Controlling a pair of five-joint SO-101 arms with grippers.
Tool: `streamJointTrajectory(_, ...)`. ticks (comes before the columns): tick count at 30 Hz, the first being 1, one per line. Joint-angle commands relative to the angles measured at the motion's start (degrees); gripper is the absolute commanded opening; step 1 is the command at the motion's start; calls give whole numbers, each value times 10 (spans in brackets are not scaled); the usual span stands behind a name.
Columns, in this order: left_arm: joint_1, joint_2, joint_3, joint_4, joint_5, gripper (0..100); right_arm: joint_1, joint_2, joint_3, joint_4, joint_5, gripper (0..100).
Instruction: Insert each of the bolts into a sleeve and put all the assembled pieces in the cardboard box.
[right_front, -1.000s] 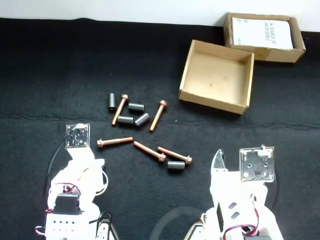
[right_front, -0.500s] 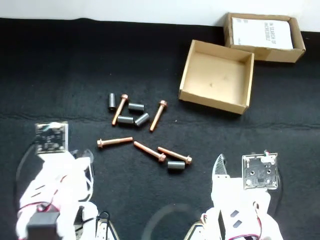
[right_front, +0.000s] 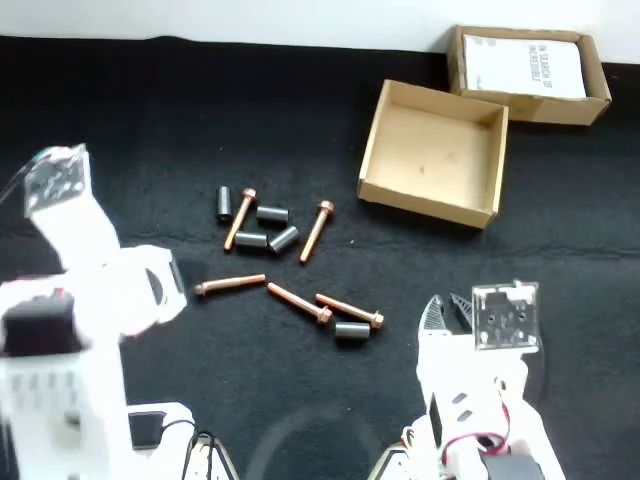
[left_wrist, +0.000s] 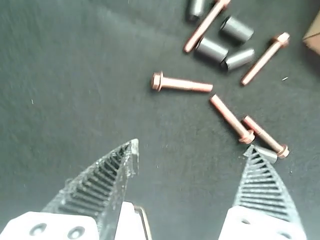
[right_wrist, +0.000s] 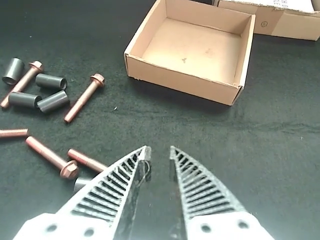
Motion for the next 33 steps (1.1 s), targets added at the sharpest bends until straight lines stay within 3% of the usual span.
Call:
streamJointTrajectory(1,6,74,-15,4,10,325,6,-2,23,-43,4,52)
streamJointTrajectory(7,47,98,15,4,11,325,6,-2,37,-88,4,53)
streamJointTrajectory(9,51,98,12,4,11,325,6,-2,56,-91,4,97)
streamJointTrajectory(11,51,98,10,3,26,329,12,-2,82,-96,7,211)
streamJointTrajectory(15,49,99,12,3,101,329,17,-2,126,-128,85,514)
streamJointTrajectory(19,48,99,8,-2,156,329,4,-2,200,-237,66,660)
streamJointTrajectory(23,48,99,-13,-2,158,329,0,0,240,-351,-16,652)
streamJointTrajectory(25,48,99,-26,-2,159,329,-7,0,240,-358,-36,633)
streamJointTrajectory(33,27,99,-47,-11,161,330,-104,6,164,-163,-28,356)
